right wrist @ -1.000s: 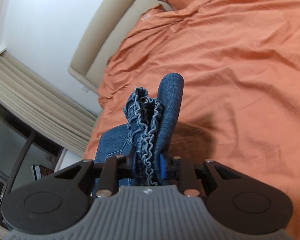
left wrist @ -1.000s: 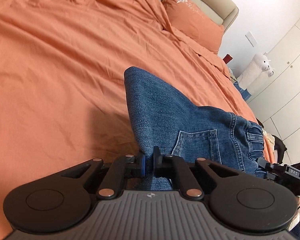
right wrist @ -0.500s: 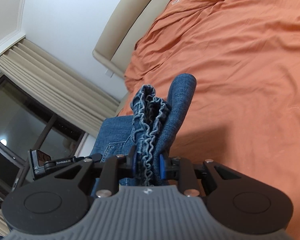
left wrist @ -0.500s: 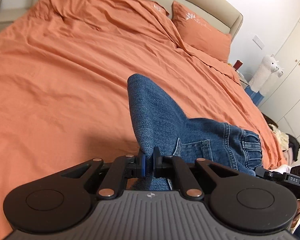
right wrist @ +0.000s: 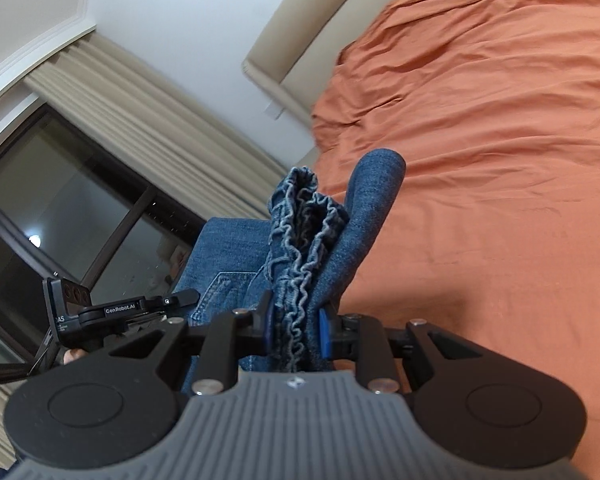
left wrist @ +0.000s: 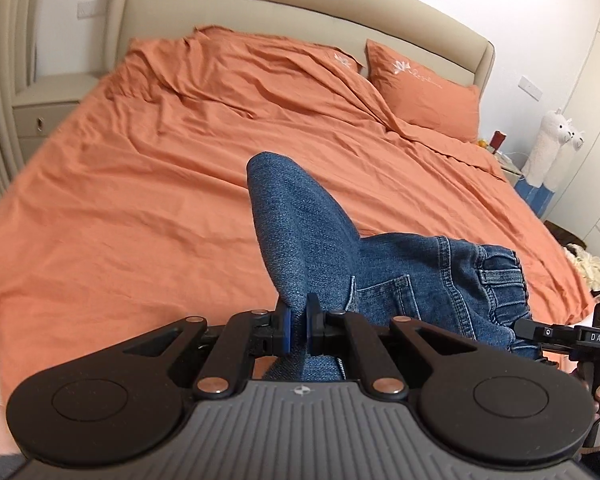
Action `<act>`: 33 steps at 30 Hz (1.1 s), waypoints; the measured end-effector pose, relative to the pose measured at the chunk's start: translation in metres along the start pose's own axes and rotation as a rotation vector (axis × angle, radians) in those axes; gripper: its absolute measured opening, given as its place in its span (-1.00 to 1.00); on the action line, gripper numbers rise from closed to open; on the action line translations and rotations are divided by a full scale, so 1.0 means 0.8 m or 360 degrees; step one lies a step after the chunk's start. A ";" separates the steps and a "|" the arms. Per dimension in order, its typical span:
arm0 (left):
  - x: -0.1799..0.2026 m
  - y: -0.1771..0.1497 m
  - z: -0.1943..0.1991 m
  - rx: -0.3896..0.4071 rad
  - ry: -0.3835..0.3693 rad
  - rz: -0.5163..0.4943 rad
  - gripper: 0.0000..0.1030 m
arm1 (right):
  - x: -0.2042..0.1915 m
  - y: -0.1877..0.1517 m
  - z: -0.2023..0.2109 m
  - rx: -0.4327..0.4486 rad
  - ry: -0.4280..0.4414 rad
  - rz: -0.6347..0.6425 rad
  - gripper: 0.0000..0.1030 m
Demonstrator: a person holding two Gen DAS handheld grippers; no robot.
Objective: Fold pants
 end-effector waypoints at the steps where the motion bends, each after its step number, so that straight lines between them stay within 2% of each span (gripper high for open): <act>1: -0.006 0.002 0.004 0.0008 0.0012 -0.0001 -0.88 | -0.005 0.001 -0.010 -0.0005 0.0012 0.0004 -0.66; 8: -0.064 0.003 -0.012 0.0003 0.0034 0.0092 -0.88 | -0.016 0.001 -0.079 -0.0099 0.0009 0.0024 -0.66; 16: -0.110 0.005 -0.073 -0.0036 -0.0050 0.0216 -0.88 | 0.008 0.004 -0.124 -0.0188 -0.0085 0.0021 -0.66; 23: -0.141 0.005 -0.144 -0.0095 -0.0116 0.0301 -0.88 | 0.056 0.010 -0.153 -0.0225 -0.0159 -0.0034 -0.66; 33: -0.218 -0.024 -0.235 -0.0187 -0.0024 0.0503 -0.86 | 0.152 -0.023 -0.196 -0.0338 -0.0267 -0.0195 -0.67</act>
Point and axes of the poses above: each gripper's, at about its wrist camera, not at the fingertips, and z roughly against the way its jaws point, x to its right, y to its top, the point moved 7 cm from there along -z, roughly the way its jaws point, and after that the axes turned 12 degrees about z, right-handed, at the moved point
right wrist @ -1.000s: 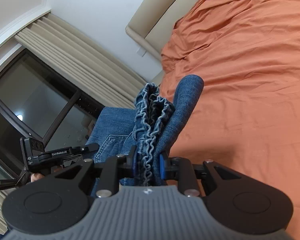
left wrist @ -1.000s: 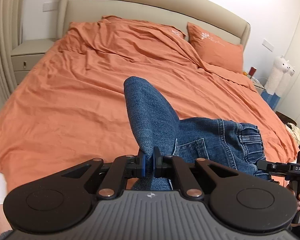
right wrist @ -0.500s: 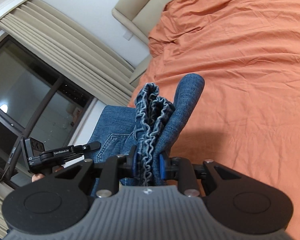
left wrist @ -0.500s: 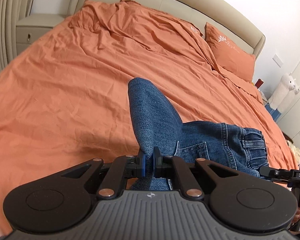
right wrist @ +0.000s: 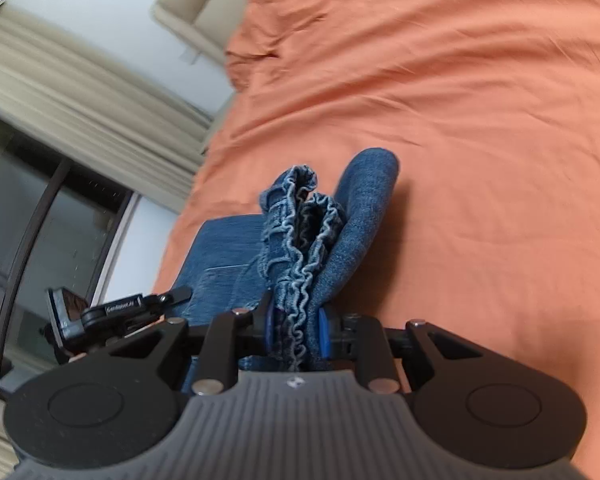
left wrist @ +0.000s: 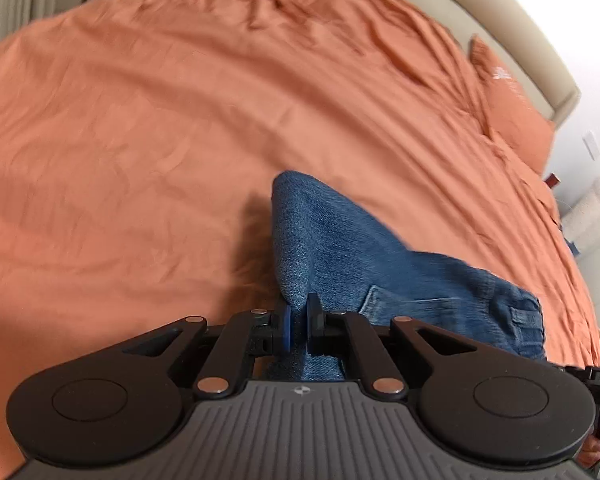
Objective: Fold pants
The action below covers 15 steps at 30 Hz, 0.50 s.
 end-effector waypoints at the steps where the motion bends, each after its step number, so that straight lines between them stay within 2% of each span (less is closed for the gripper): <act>1: -0.007 0.001 -0.006 -0.0017 0.0000 0.0021 -0.85 | 0.012 -0.003 -0.003 -0.0012 -0.0009 -0.0035 -0.67; 4: -0.020 -0.002 -0.016 -0.0037 -0.0006 0.0060 -0.82 | 0.039 -0.016 -0.013 -0.0070 -0.0050 -0.0089 -0.68; 7: -0.021 -0.006 -0.016 -0.0034 0.0047 -0.0023 -0.73 | 0.048 -0.024 -0.018 -0.0070 -0.0080 -0.0079 -0.70; 9: -0.016 -0.008 -0.011 -0.0021 0.0144 -0.0138 -0.60 | 0.046 -0.025 -0.020 -0.0080 -0.0126 -0.0052 -0.66; 11: -0.009 -0.011 -0.002 -0.0016 0.0253 -0.0258 -0.59 | 0.041 -0.020 -0.020 -0.0094 -0.0175 -0.0027 -0.63; 15: 0.003 -0.022 0.030 0.0040 0.0417 -0.0385 -0.59 | 0.023 -0.017 -0.006 -0.0127 -0.0344 0.0162 -0.50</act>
Point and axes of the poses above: each gripper's, at about its wrist camera, not at the fingertips, and z roughly against the way its jaws point, x to its right, y to its top, the point moved 7 cm from there along -z, roughly the way its jaws point, and after that the axes turned 12 degrees about z, right-handed, at the moved point
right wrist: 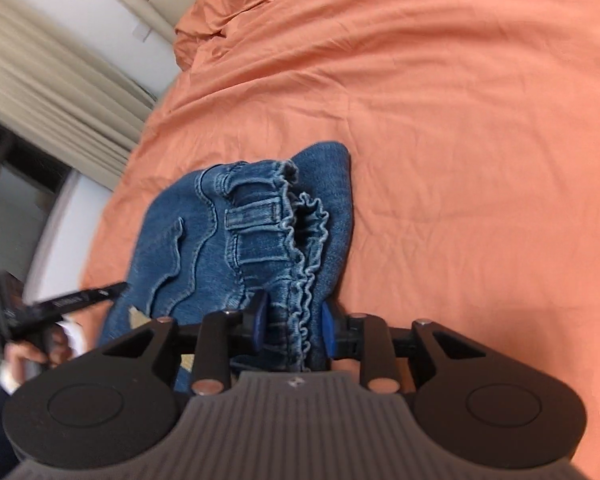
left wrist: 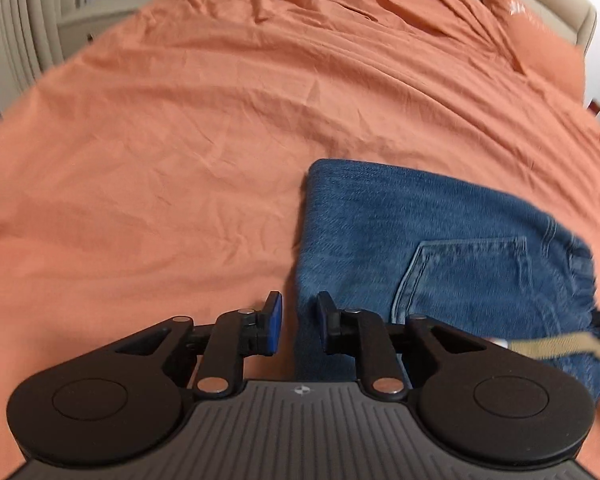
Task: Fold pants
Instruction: 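Lay the folded jeans flat and open both tools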
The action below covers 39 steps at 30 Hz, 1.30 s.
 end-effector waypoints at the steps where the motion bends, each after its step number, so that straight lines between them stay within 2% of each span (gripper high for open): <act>1: 0.004 -0.003 0.011 0.0029 0.0048 -0.0049 -0.59 | -0.002 0.001 0.006 0.0004 -0.0075 0.0050 -0.47; 3: 0.014 -0.011 0.032 0.0105 0.0148 -0.0165 -0.59 | -0.010 0.002 0.024 0.0023 -0.0216 0.0169 -0.44; 5: 0.022 -0.020 0.053 0.0181 0.0194 -0.0245 -0.59 | -0.026 0.000 0.041 0.0058 -0.0309 0.0305 -0.47; 9: 0.042 -0.050 0.083 0.0205 0.0017 -0.0210 -0.59 | -0.085 -0.013 0.063 0.0184 -0.0329 0.0636 -0.46; 13: 0.059 -0.085 0.082 0.0174 -0.0029 -0.0221 -0.59 | -0.122 -0.038 0.048 0.0196 -0.0394 0.0830 -0.47; 16: 0.054 -0.108 0.066 0.0105 -0.0026 -0.0199 -0.59 | -0.121 -0.056 0.027 0.0146 -0.0459 0.0841 -0.47; 20: 0.037 -0.126 0.042 0.0056 -0.0030 -0.0154 -0.53 | -0.111 -0.072 0.009 0.0121 -0.0466 0.0808 -0.46; 24: 0.036 -0.128 0.033 0.0025 -0.0021 -0.0153 -0.53 | -0.096 -0.076 -0.005 0.0097 -0.0446 0.0745 -0.46; 29: 0.046 -0.116 0.049 0.0019 0.0006 -0.0197 -0.50 | -0.104 -0.065 -0.004 0.0036 -0.0467 0.0775 -0.43; 31: 0.053 -0.113 0.063 0.0036 0.0003 -0.0219 -0.44 | -0.112 -0.058 0.005 0.0043 -0.0465 0.0779 -0.34; 33: 0.062 -0.111 0.082 0.0089 -0.0008 -0.0236 -0.42 | -0.121 -0.052 0.020 0.0077 -0.0446 0.0753 -0.10; 35: 0.074 -0.107 0.110 0.0153 -0.0034 -0.0247 -0.36 | -0.137 -0.048 0.042 0.0133 -0.0441 0.0759 0.03; 39: 0.105 -0.096 0.171 0.0322 -0.0098 -0.0296 -0.18 | -0.177 -0.041 0.095 0.0276 -0.0458 0.0836 0.44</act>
Point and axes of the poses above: each gripper's, at about its wrist camera, not at the fingertips, and z roughly against the way its jaws point, x to its right, y to its top, the point moved 7 cm from there along -z, roughly the way its jaws point, and after that the axes turned 12 degrees about z, right-handed, at the moved point
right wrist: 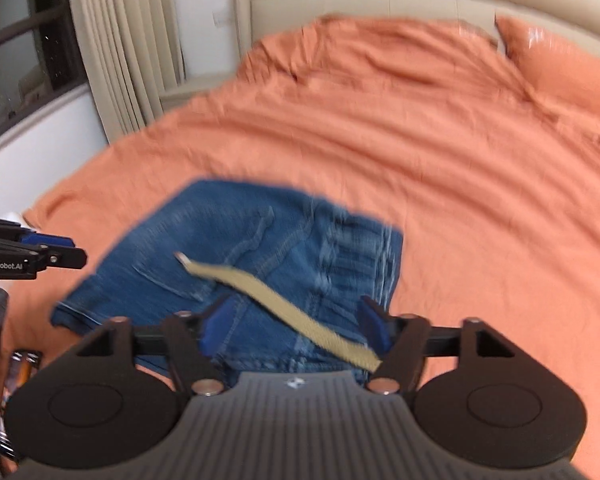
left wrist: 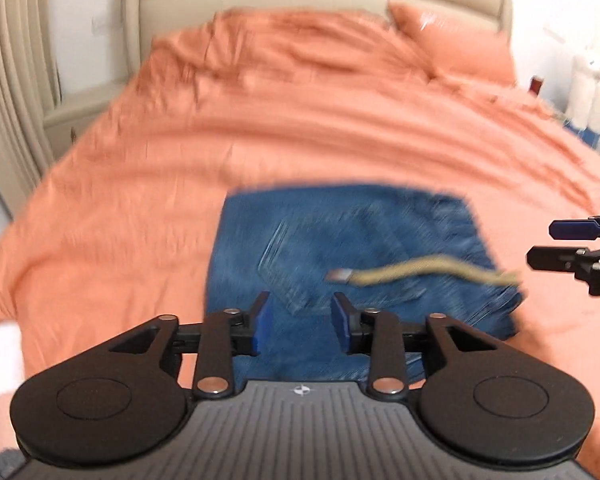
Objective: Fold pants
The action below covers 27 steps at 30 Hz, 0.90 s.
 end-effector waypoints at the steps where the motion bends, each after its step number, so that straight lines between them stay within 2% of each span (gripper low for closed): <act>1: 0.008 0.004 0.014 0.0044 -0.0007 -0.0012 -0.18 | -0.004 0.008 0.016 0.0041 -0.0008 0.0014 0.49; 2: 0.017 0.008 0.027 0.0086 -0.0010 -0.0025 -0.18 | -0.008 0.016 0.031 0.0081 -0.0022 0.0023 0.59; 8: 0.056 0.024 0.104 0.0325 -0.0010 -0.0043 -0.18 | -0.026 0.048 0.119 0.0292 -0.0136 -0.0005 0.58; 9: 0.061 0.026 0.113 0.0354 0.0003 -0.0033 -0.09 | -0.029 0.050 0.131 0.0329 -0.0160 -0.0018 0.58; 13: 0.073 0.021 0.150 0.0523 0.0024 0.0012 0.57 | -0.041 0.044 0.170 0.0434 -0.0220 -0.0055 0.58; 15: 0.080 0.013 0.159 0.0567 0.0053 0.0001 0.61 | -0.047 0.037 0.180 0.0446 -0.0213 -0.0067 0.58; 17: 0.087 0.002 0.163 0.0595 0.0094 0.0009 0.67 | -0.054 0.027 0.188 0.0453 -0.0214 -0.0067 0.58; 20: 0.094 -0.016 0.163 0.0610 0.0138 0.0039 0.74 | -0.061 0.012 0.198 0.0509 -0.0304 -0.0057 0.58; 24: 0.091 -0.042 0.148 0.0565 0.0246 0.0107 0.76 | -0.074 -0.015 0.199 0.0510 -0.0403 -0.0047 0.59; 27: 0.084 -0.062 0.132 0.0513 0.0285 0.0134 0.76 | -0.081 -0.034 0.188 0.0477 -0.0438 -0.0030 0.59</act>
Point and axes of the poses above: each gripper's, at about its wrist camera, not at the fingertips, and z roughly against the way its jaws point, x to its right, y to its top, the point moved 7 cm from there along -z, roughly the way its jaws point, and after that the axes turned 12 degrees about z, right-handed, at the moved point
